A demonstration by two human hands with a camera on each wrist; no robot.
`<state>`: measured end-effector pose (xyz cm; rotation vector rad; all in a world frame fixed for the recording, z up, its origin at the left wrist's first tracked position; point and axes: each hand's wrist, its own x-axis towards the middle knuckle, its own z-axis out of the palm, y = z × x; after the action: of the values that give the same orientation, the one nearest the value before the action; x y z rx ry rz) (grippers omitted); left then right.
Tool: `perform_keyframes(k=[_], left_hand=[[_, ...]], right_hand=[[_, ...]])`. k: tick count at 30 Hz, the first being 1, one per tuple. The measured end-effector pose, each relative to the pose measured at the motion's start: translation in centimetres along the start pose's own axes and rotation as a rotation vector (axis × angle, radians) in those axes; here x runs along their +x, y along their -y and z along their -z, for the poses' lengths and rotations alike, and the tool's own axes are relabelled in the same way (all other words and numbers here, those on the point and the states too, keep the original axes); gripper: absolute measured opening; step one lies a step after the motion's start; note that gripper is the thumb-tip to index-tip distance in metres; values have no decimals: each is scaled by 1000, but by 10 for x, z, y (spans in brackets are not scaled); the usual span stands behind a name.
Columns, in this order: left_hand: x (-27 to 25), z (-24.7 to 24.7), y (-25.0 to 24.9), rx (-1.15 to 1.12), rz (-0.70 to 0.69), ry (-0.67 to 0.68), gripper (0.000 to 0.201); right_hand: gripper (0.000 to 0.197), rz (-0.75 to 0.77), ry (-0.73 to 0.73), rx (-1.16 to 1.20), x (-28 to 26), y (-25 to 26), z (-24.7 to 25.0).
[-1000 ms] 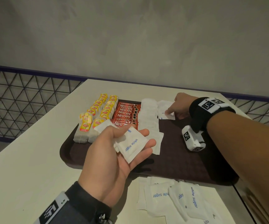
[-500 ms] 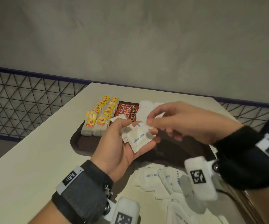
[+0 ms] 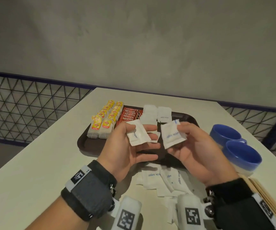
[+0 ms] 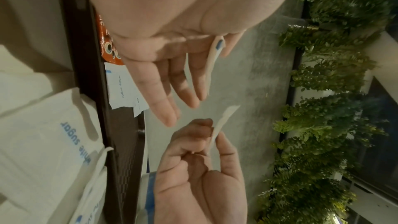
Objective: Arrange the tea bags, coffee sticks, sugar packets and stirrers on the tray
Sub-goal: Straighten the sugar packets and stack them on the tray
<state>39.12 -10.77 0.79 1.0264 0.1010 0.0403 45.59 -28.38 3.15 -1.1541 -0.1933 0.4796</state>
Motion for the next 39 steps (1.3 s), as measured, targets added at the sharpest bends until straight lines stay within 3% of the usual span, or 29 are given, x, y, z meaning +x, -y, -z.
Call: perform_keyframes(k=[3,6,8,16,18,22,26,29,34,39], left_hand=[[2,0,3,78,-17,-53,51],[3,-3,6,139,-18,-81,38],[5,-3,10,157,-9,-82,29],[-1,-7,13,236,76,65,23],[-2,-7,10,203,81,84,29],[-3,-4,6,41,56,73,65],[-1,-3,8,103,-13,-2,45],[2,-4,9,224,-36,-116,47],[4,-3,9,234,-63,-174,49],[2,-4,10,234,-110,-171,23]], right_hand=[[28,-59,11,-26,0,-5,4],[14,-46,58,-142,-1,-5,6],[16,-19,84,-181,-1,-6,8],[32,22,106,-192,-2,-12,8],[32,24,100,-182,-2,-11,8],[27,18,79,-148,1,-13,11],[29,-20,85,-70,2,-10,12],[36,-21,79,28,2,-9,14],[24,-12,26,32,3,-10,15],[22,7,13,-103,3,-14,16]])
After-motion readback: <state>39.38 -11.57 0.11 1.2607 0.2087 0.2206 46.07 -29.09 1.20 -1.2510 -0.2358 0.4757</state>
